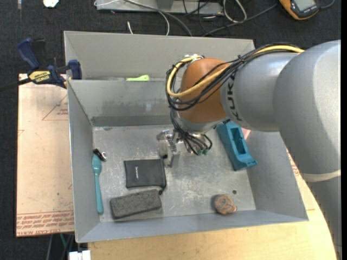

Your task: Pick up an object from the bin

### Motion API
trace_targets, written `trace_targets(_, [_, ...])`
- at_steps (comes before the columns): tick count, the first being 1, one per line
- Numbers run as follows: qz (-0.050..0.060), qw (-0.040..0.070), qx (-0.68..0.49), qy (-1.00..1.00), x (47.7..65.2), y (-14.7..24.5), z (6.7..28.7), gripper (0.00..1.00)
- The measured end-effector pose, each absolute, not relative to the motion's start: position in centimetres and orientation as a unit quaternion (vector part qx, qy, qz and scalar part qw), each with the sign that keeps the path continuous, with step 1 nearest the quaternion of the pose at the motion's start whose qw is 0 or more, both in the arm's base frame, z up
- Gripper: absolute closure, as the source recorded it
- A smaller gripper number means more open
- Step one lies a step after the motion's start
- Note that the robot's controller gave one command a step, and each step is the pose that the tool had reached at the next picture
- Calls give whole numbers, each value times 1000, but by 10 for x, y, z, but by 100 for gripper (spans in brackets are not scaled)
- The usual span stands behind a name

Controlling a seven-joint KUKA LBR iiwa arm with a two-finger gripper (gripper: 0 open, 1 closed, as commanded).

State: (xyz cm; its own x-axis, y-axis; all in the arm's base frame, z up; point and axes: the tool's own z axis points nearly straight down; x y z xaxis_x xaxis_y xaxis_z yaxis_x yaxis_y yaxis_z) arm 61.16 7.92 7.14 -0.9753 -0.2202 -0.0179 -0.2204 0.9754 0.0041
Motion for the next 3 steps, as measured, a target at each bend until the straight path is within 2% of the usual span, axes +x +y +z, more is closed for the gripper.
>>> trace_targets(1, [2, 9, -155, 988, 609, 96, 81, 100])
trace_targets(2, [3, 9, -169, 986, 630, 81, 148, 100])
trace_targets(3, [2, 15, -240, 971, 644, 97, 132, 100])
